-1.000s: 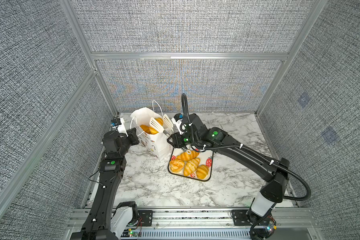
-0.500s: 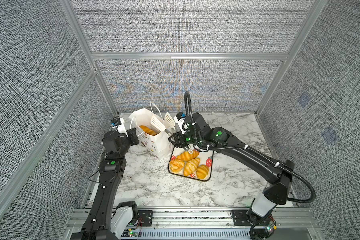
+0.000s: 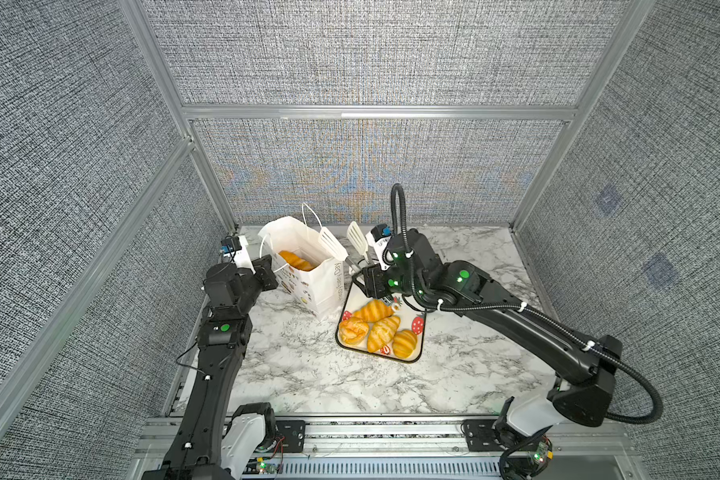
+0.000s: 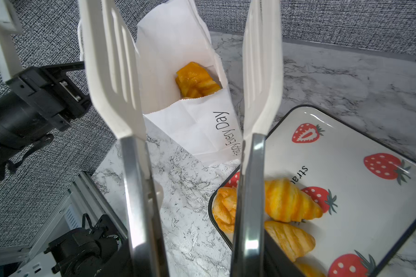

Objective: Pack bread into a paper bag
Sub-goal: Place the bread in the paper bag, then pick up the bread from the tray.

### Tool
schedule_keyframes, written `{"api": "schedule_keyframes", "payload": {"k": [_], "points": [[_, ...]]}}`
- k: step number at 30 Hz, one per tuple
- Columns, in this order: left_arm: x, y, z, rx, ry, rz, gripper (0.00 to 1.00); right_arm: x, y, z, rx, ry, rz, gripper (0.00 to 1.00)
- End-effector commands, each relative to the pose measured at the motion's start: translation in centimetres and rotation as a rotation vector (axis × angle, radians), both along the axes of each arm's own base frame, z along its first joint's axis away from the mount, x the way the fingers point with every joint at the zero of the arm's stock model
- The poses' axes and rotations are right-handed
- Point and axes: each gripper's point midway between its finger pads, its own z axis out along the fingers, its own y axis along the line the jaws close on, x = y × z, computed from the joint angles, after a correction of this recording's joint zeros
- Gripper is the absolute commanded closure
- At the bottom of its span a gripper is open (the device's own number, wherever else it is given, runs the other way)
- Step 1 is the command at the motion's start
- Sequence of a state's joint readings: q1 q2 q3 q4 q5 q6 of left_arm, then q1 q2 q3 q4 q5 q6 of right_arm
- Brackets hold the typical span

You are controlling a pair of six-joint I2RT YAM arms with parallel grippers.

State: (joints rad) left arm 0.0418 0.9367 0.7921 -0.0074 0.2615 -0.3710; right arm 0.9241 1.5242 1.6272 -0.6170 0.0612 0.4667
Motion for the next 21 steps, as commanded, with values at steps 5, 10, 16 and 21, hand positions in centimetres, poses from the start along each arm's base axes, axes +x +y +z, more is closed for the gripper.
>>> {"api": "schedule_keyframes", "payload": {"k": [5,10,16,21], "points": [[-0.1,-0.1,0.8,-0.002,-0.039,-0.005,1.0,-1.0,-3.9,-2.3,-0.014,0.063,-0.146,0.42],[-0.1,0.0,0.9,0.003,-0.041,-0.002,1.0,-1.9,-6.3,-4.5,-0.052,0.091,-0.203,0.42],[-0.3,-0.3,1.1,0.006,-0.051,-0.021,1.0,-2.6,-8.8,-7.5,-0.117,0.121,-0.262,0.42],[0.3,-0.4,0.3,0.008,-0.023,-0.031,1.0,-3.4,-9.7,-9.5,-0.146,0.172,-0.271,0.42]]}}
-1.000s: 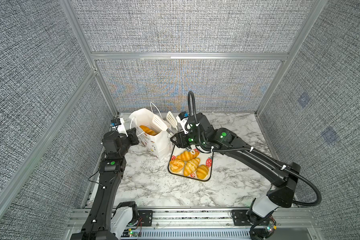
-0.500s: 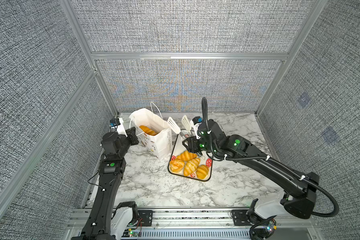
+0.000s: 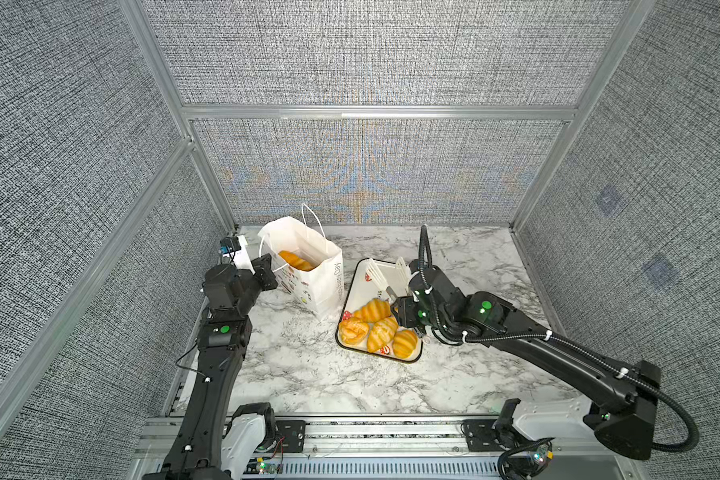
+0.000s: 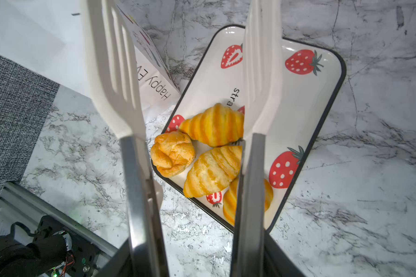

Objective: Pack bread into a paper bag
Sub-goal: Pick up the bread from the tray.

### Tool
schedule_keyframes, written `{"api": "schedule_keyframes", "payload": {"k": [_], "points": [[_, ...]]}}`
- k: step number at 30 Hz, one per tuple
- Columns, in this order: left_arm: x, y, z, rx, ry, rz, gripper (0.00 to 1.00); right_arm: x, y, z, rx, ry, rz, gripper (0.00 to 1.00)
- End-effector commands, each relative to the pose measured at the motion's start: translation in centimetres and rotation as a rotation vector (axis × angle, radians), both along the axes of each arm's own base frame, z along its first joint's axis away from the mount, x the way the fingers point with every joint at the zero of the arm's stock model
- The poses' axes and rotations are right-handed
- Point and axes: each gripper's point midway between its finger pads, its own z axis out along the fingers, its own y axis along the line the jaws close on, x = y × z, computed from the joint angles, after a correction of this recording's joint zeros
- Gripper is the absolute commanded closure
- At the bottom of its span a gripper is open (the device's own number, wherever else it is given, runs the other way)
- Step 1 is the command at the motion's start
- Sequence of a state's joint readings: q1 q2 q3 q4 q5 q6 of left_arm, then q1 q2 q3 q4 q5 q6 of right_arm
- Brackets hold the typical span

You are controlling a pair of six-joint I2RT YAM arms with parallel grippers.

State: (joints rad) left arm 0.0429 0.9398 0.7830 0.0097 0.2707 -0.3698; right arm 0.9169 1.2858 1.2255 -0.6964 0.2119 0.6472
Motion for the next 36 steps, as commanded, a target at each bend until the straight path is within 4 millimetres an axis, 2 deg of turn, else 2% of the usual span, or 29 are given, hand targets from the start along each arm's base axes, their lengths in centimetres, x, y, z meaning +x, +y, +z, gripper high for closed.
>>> {"api": "schedule_keyframes", "payload": {"k": [1,7,15,20,28,36], "points": [[0.3,-0.3,0.3,0.009,-0.014,-0.024,1.0,-0.2,-0.7,-0.7,-0.001,0.018,-0.035,0.42],[0.4,-0.2,0.4,0.01,-0.011,-0.031,1.0,-1.1,-1.9,-3.5,-0.044,0.097,-0.054,0.42],[0.2,-0.3,0.6,0.009,-0.016,-0.036,1.0,-3.4,-3.2,-6.9,-0.077,0.228,-0.073,0.42],[0.1,-0.3,0.6,0.009,-0.016,-0.036,1.0,-5.0,-4.2,-7.6,-0.039,0.263,-0.102,0.42],[0.2,-0.3,0.5,0.008,-0.013,-0.036,1.0,-7.1,-5.7,-9.2,-0.076,0.329,-0.108,0.41],[0.3,-0.3,0.5,0.01,-0.012,-0.036,1.0,-9.2,-6.0,-10.9,-0.093,0.392,-0.098,0.41]]}}
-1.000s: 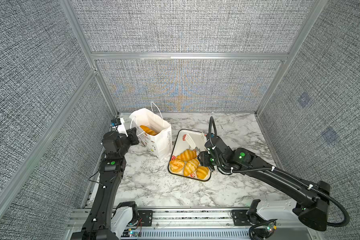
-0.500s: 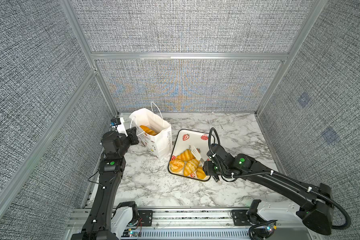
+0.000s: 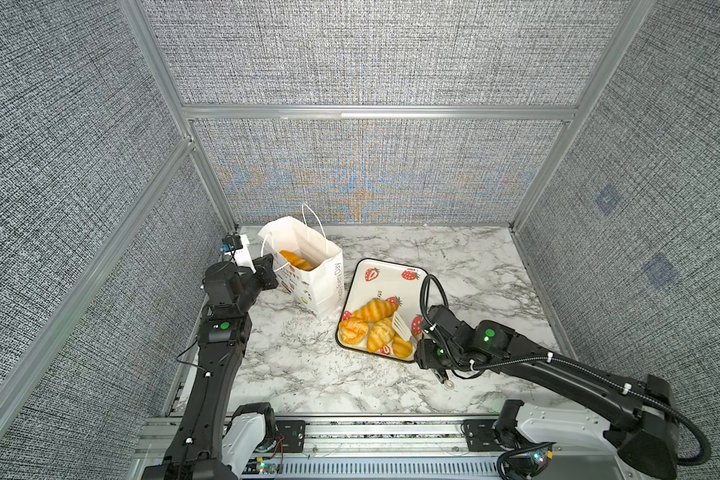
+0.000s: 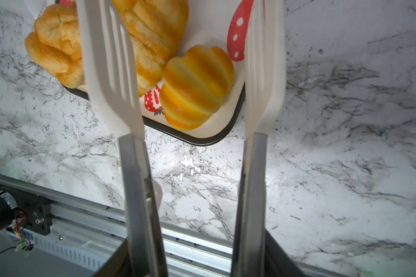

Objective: Pack bread into a paper bag
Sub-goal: Pick up the bread from the tray.

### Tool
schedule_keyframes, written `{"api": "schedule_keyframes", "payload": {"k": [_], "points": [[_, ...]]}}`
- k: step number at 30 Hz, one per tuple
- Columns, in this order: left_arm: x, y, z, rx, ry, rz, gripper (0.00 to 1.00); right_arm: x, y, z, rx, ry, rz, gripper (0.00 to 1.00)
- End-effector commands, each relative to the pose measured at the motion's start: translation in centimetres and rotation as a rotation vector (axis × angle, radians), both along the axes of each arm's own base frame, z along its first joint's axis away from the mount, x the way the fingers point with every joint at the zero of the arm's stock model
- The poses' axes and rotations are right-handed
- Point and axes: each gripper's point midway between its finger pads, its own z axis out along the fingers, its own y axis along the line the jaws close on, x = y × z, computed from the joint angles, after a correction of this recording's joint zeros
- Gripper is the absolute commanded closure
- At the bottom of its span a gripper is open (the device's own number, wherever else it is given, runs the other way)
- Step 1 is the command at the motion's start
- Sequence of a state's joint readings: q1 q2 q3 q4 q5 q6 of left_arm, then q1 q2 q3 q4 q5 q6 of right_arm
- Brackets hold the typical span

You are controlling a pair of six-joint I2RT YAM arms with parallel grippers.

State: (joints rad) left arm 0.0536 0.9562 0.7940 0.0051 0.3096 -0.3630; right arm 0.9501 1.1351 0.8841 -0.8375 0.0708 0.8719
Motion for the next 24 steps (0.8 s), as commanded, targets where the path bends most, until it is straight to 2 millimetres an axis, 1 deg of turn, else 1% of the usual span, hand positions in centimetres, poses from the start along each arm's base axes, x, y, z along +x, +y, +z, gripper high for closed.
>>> {"api": "schedule_keyframes", "payload": {"k": [1,6,17,24], "points": [[0.1,-0.1,0.6,0.012,-0.02,-0.008,1.0,-0.7,-0.1,-0.2,-0.001,0.027,-0.017,0.41],[0.0,-0.1,0.7,0.013,-0.027,-0.007,1.0,-1.4,0.5,-0.5,-0.009,0.034,0.007,0.41],[0.0,-0.2,0.6,0.013,-0.028,-0.013,1.0,-2.2,-0.1,-1.2,-0.046,0.043,0.008,0.41],[-0.1,-0.1,0.6,0.015,-0.029,-0.011,1.0,-2.5,-0.1,-1.7,-0.062,0.053,0.021,0.41]]}}
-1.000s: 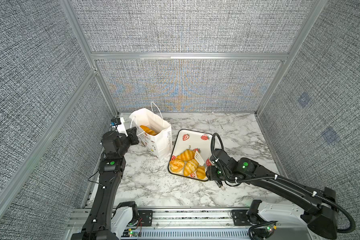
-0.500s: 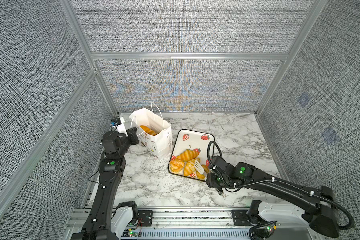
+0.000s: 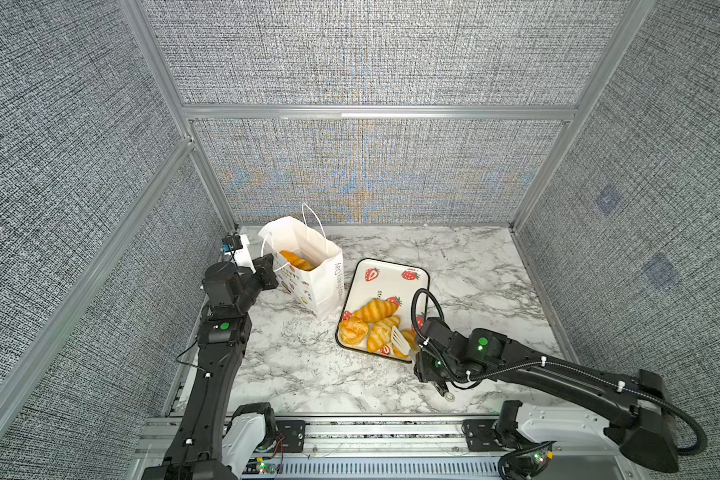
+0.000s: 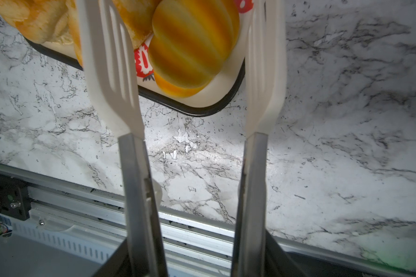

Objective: Pack bread into a paper bag
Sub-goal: Pick up the bread from the tray.

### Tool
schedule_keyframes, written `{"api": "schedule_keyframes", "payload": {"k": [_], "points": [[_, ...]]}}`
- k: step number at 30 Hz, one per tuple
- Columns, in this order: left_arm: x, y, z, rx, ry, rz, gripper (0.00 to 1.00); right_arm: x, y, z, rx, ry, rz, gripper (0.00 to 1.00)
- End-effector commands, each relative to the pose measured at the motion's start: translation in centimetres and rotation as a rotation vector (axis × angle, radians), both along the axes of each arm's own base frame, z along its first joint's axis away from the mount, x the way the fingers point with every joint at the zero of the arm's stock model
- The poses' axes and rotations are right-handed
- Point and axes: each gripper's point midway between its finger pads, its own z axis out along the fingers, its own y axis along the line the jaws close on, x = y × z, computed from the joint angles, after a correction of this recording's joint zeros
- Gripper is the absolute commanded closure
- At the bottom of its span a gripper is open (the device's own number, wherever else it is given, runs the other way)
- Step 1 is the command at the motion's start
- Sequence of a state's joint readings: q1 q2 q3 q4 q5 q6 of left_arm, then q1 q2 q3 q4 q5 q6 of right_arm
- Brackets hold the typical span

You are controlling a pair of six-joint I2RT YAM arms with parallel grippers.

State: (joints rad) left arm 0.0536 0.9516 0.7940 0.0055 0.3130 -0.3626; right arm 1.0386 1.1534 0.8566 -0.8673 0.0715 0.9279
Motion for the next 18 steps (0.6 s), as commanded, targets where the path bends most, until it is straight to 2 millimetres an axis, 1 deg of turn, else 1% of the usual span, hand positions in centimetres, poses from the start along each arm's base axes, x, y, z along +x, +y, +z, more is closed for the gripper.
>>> {"api": "schedule_keyframes", "payload": {"k": [1,6,18], "points": [[0.02,-0.07,0.51,0.015,-0.026,-0.008,1.0,0.08,-0.16,-0.15,-0.014,-0.003,-0.011,0.41],[0.04,-0.1,0.49,0.015,-0.026,-0.009,1.0,0.28,0.11,-0.09,-0.021,-0.006,0.001,0.45],[0.14,-0.15,0.24,0.011,-0.019,-0.012,1.0,0.31,-0.07,-0.73,-0.068,0.006,0.025,0.45]]}}
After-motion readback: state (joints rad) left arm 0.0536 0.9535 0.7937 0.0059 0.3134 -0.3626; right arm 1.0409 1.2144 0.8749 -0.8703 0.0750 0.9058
